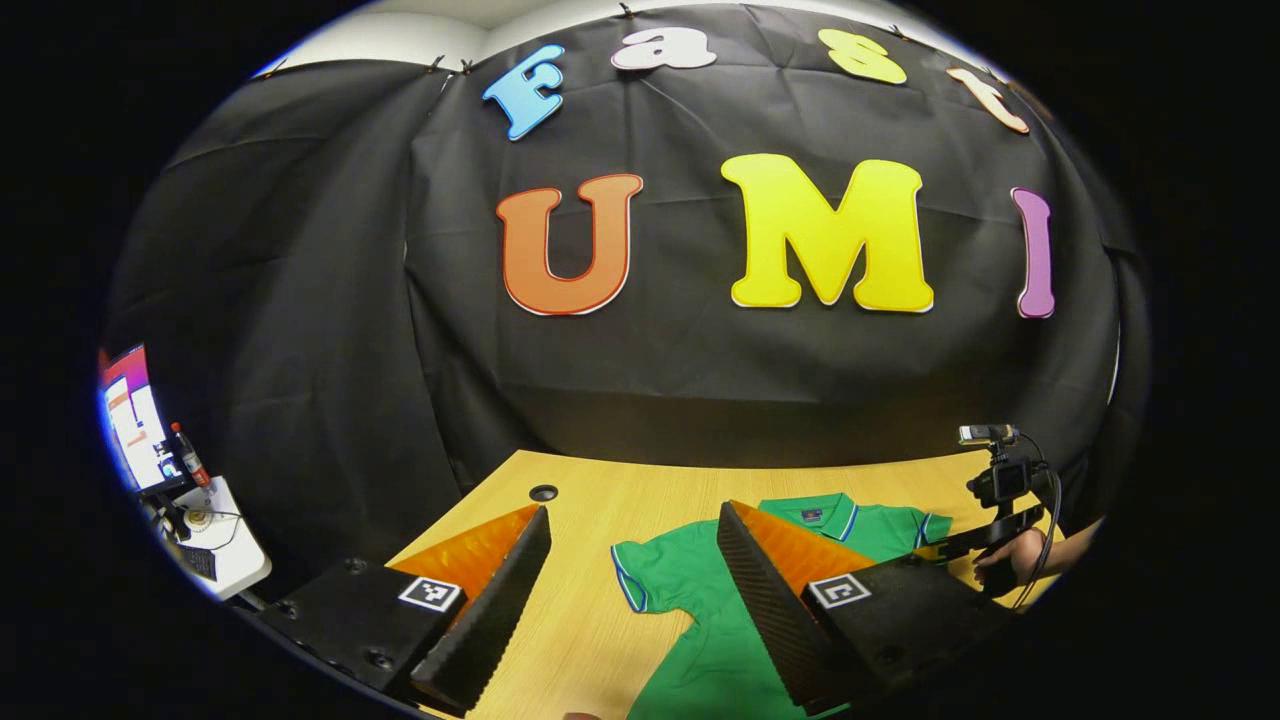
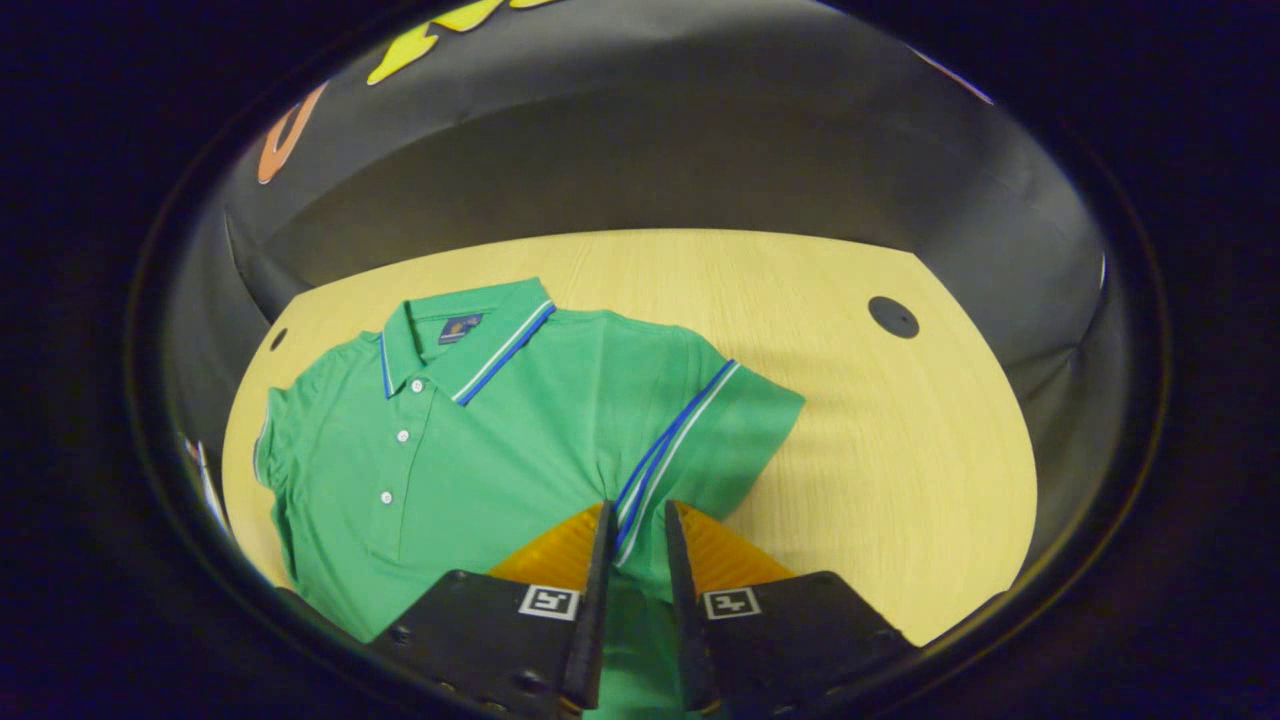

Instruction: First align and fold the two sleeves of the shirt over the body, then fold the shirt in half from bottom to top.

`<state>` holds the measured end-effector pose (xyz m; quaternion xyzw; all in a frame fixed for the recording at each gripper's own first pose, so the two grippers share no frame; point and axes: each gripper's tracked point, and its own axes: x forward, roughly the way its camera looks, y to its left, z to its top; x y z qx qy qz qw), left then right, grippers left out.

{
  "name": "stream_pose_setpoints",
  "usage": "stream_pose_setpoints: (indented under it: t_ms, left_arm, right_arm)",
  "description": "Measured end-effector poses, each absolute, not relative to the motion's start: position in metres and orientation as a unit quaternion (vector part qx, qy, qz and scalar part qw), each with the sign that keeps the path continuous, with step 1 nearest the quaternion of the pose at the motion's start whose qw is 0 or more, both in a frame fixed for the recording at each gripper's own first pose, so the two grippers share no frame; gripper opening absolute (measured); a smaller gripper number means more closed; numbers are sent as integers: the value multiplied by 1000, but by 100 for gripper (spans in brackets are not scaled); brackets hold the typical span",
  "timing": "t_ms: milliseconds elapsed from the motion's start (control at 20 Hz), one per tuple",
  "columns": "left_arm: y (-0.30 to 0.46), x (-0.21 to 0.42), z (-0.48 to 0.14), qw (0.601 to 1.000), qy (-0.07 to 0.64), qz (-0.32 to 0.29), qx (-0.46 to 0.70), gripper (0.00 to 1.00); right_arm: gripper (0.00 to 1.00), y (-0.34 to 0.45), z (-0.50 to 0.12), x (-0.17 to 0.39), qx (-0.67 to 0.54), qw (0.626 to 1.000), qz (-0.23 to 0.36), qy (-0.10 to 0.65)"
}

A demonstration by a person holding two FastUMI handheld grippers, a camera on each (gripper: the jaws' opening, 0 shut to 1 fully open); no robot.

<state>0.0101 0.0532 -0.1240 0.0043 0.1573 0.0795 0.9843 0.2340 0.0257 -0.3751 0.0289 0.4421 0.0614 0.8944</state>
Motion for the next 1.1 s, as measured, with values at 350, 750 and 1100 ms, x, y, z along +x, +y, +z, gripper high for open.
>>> stream_pose_setpoints:
  t_ms: [350, 750, 1100]
  left_arm:
    - [47, 15, -125, 985, 159, 70, 8, 100]
    - [37, 16, -123, 986, 157, 60, 4, 100]
    - [53, 9, -123, 985, 155, 73, 5, 100]
  right_arm:
    - [10, 25, -348, 235, 49, 904, 65, 419]
    - [0, 21, -326, 232, 64, 906, 75, 411]
    - [0, 105, -312, 226, 9, 900, 169, 402]
